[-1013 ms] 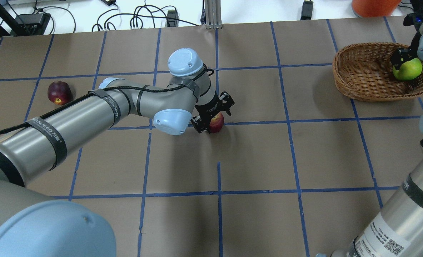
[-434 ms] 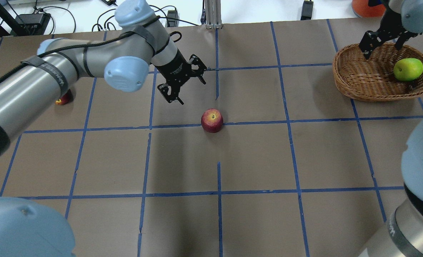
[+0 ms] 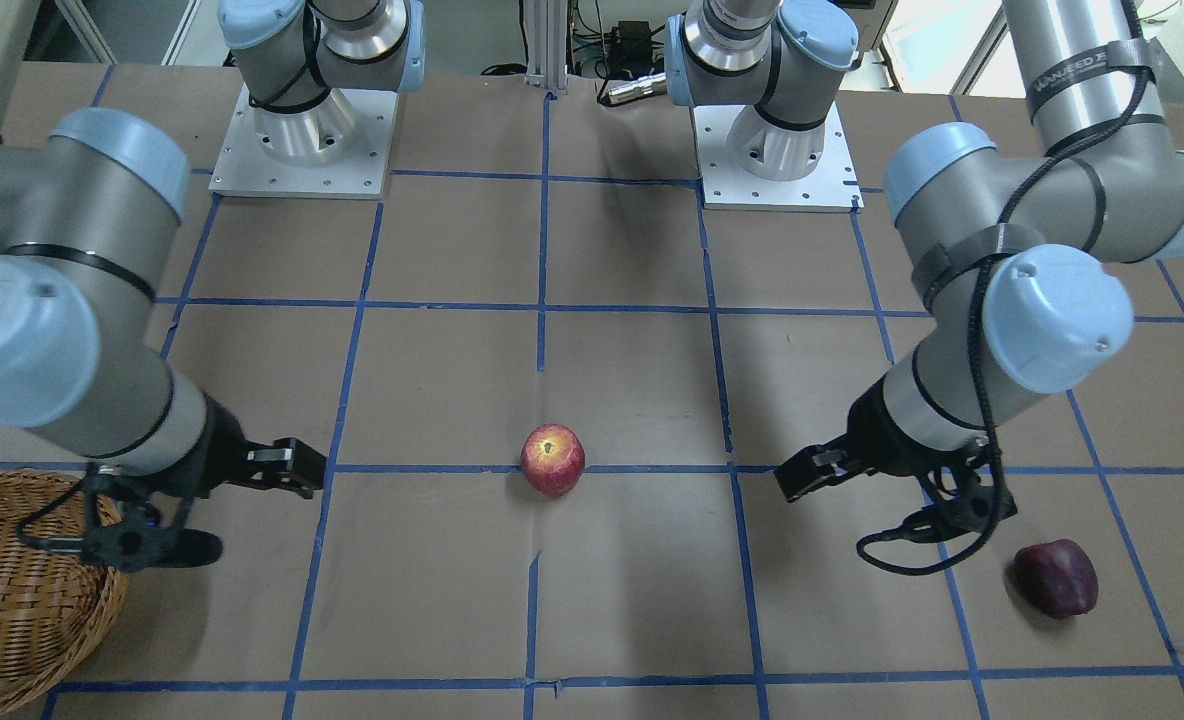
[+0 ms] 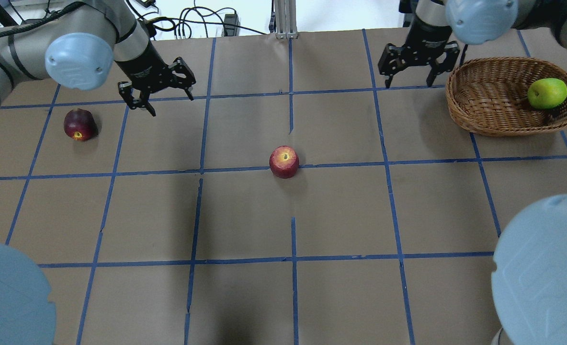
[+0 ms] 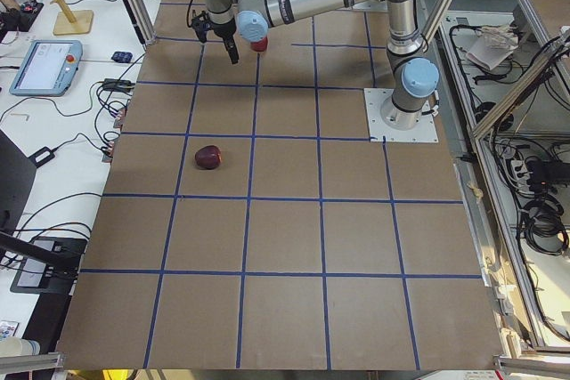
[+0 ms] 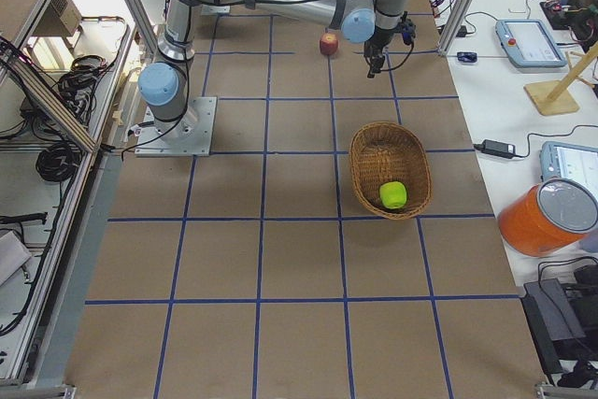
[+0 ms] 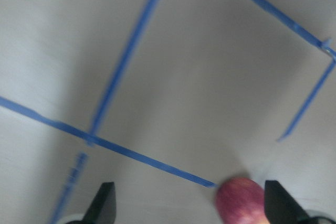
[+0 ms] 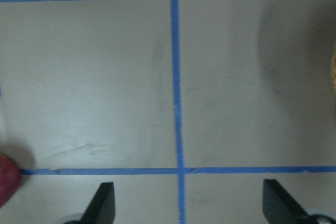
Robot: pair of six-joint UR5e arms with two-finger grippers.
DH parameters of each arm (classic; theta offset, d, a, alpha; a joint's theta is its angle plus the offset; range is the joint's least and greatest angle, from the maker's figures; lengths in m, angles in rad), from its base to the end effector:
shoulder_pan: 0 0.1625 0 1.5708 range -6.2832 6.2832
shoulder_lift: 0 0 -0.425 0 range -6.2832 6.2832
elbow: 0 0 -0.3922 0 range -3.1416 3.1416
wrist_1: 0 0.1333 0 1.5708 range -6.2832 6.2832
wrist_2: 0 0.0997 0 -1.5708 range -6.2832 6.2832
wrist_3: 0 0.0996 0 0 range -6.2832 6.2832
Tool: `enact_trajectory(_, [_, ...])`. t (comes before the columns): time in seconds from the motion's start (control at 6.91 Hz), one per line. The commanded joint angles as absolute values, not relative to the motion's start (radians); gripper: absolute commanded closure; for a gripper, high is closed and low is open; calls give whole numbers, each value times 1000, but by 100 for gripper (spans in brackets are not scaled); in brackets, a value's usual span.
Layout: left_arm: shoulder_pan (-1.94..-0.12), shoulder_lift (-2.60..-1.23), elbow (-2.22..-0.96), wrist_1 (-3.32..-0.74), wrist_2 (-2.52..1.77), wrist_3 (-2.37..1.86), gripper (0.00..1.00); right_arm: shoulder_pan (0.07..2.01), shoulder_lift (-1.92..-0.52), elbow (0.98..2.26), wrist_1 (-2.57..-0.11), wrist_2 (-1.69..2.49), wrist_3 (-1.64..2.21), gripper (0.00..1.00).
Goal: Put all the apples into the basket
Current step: 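Grasp centered red apple with right while left grasps other red apple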
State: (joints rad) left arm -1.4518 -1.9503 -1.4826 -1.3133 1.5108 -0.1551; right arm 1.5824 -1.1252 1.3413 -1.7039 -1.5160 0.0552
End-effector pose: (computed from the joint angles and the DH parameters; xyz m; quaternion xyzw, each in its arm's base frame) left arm -0.0636 -0.6415 0.3419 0.1370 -0.9900 -0.0174 0.0297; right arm 0.1464 -0.6557 0.3545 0.0229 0.9985 0.0424 0.0260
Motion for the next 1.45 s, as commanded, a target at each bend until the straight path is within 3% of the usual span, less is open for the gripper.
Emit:
enact_trajectory(0.0, [-1305,-1972,-1462,-1299,1583,181,9,1750,-1105,1357,-1692,-1445,321,0])
enact_trajectory(0.58, [-1152,-2161,-1290,-1240,1578,448,9,1882,-1028,1498,-1935,-1370,534,0])
enact_trajectory(1.16, [-1088,-2284,-1295,-1170,1572,604,9,1887,-962,1503,-1944,-1313,575,0])
enact_trajectory(1.3, [-1086,-2302,-1295,-1169,1568,603,9,1887,-962,1506,-1944,-1310,578,7])
